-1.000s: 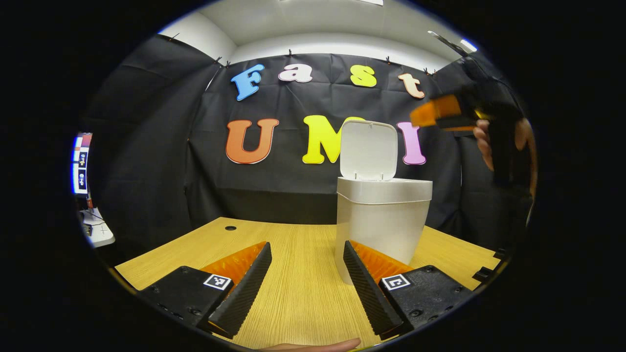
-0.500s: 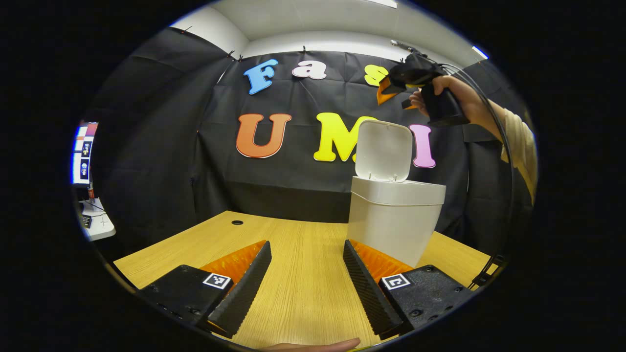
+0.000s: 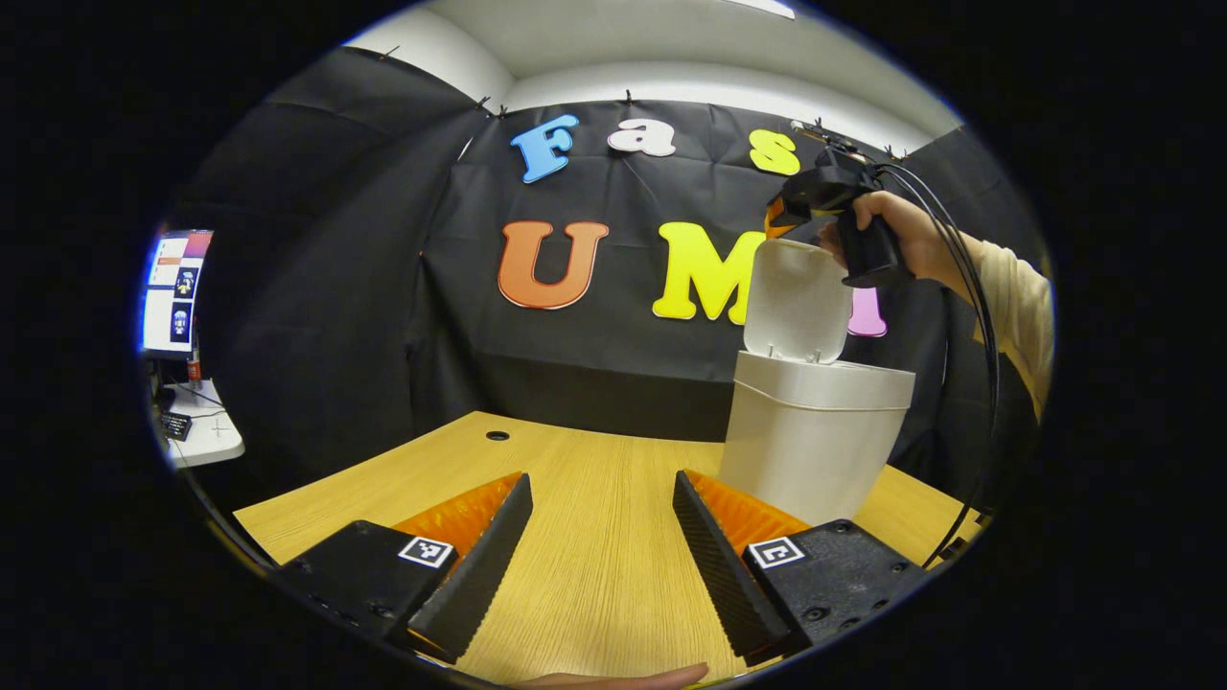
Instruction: Press the lid of the desktop garbage bin to open it, pick up the crumpled paper on the desktop and throw it into the bin, then pick up the pop can on the desktop and drop it into the bin, and finally close the garbage bin lid.
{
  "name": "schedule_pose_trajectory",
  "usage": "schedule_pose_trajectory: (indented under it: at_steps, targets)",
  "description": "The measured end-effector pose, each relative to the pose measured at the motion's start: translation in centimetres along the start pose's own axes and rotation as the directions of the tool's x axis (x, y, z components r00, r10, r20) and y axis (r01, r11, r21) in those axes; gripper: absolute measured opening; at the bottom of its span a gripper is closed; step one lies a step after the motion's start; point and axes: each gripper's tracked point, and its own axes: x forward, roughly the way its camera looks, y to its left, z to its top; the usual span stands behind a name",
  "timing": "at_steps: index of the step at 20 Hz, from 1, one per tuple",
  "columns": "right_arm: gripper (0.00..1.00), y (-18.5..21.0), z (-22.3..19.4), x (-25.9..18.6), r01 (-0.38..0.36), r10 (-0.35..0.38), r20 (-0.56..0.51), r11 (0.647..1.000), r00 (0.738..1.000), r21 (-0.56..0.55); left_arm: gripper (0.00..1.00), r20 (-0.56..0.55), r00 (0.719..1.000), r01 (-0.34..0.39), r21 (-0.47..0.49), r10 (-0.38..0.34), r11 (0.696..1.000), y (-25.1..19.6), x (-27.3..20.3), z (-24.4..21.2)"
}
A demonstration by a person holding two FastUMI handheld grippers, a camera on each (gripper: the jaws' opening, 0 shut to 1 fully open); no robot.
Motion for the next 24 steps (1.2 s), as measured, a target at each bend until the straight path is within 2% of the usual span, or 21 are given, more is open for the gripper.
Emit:
schedule_pose_trajectory:
  at_steps: [2,4,5,7,8,12,13,15,16,19,22,24]
  targets:
    - [0.96,-0.2,-1.1,-2.4,0.017,-0.016,-0.032,1.0,0.999,0.024,0.96,0.002,1.0,-0.022,-0.042,0.022,0.999,0.2,-0.5,0.7]
    - [0.96,-0.2,-2.7,-4.4,0.03,-0.03,-0.057,0.999,0.998,-0.011,0.95,0.009,1.0,0.014,-0.065,-0.014,0.998,-0.9,-1.1,1.2]
    - [0.98,-0.5,-3.9,-5.3,0.038,-0.04,-0.073,0.999,0.997,-0.029,0.95,0.014,0.999,0.035,-0.054,-0.034,0.998,-1.5,-1.4,1.4]
    - [0.98,-1.4,-6.9,-6.7,0.048,-0.051,-0.122,0.998,0.991,-0.028,0.95,0.032,0.999,0.031,-0.011,-0.03,0.999,-1.5,-2.0,2.0]
    - [0.95,-1.7,-8.6,-7.2,0.046,-0.046,-0.157,0.999,0.987,-0.006,0.95,0.041,0.999,0.032,0.008,-0.032,0.999,-1.6,-2.3,2.3]
    - [0.98,-2.2,-14.2,-8.5,0.018,-0.009,-0.266,0.999,0.964,0.033,0.95,0.069,0.996,0.055,0.024,-0.056,0.998,-2.6,-3.1,2.9]
    - [0.95,-2.5,-15.1,-8.7,0.01,0.004,-0.29,0.999,0.957,0.047,0.95,0.069,0.996,0.061,0.031,-0.063,0.998,-2.8,-3.2,2.8]
    - [0.99,-2.7,-16.9,-9.1,0.014,0.017,-0.346,0.996,0.938,0.087,0.95,0.073,0.995,0.058,0.043,-0.061,0.997,-2.5,-3.1,2.9]
    - [0.95,-2.8,-17.8,-9.4,0.014,0.02,-0.369,0.996,0.929,0.088,0.95,0.071,0.996,0.056,0.039,-0.058,0.998,-2.5,-3.0,2.8]
    - [0.94,-3.3,-18.1,-10.0,0.005,-0.006,-0.382,1.0,0.924,-0.004,0.96,0.064,0.995,0.069,0.021,-0.07,0.997,-2.7,-3.0,2.5]
    - [0.96,-3.4,-18.6,-10.4,0.008,-0.015,-0.398,1.0,0.917,-0.019,0.95,0.064,0.995,0.076,0.022,-0.077,0.997,-3.1,-3.1,2.7]
    - [0.97,-3.6,-19.0,-10.3,-0.014,0.0,-0.381,0.999,0.924,-0.036,0.95,0.076,0.994,0.081,0.037,-0.084,0.996,-3.6,-3.4,3.0]
